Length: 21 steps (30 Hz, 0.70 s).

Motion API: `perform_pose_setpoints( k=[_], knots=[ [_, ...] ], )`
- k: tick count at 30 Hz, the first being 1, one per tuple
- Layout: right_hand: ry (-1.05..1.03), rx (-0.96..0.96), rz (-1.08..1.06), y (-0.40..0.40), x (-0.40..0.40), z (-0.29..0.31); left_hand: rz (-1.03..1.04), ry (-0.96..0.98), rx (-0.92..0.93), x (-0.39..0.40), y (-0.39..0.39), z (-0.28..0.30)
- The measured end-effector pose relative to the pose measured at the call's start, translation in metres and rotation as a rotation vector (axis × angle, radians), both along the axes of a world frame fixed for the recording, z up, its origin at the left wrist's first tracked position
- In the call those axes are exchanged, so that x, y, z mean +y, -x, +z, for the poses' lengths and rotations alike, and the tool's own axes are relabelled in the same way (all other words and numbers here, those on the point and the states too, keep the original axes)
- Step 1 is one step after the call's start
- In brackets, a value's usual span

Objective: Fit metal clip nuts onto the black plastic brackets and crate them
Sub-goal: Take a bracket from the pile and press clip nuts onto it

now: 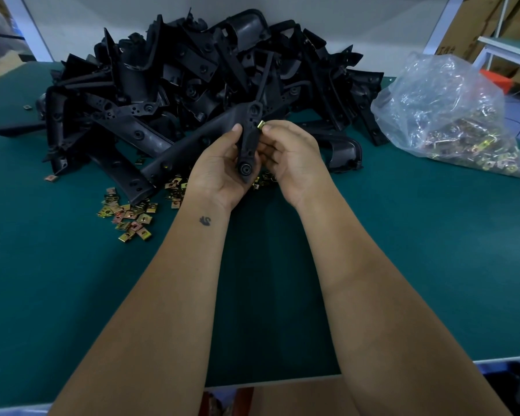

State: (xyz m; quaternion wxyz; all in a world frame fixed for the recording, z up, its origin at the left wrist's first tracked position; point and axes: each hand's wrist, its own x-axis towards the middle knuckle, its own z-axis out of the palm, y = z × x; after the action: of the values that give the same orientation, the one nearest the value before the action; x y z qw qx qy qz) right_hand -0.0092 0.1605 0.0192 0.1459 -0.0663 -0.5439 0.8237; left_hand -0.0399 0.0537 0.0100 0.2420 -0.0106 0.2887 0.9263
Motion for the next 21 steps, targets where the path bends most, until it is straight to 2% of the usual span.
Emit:
perform_pose_setpoints(
  k=[21],
  knots=[
    [-0.062,-0.019,-0.032,0.0005,0.0006,-0.0005,-0.034,0.068,0.012,0.0005,0.0027,-0.0017]
  ],
)
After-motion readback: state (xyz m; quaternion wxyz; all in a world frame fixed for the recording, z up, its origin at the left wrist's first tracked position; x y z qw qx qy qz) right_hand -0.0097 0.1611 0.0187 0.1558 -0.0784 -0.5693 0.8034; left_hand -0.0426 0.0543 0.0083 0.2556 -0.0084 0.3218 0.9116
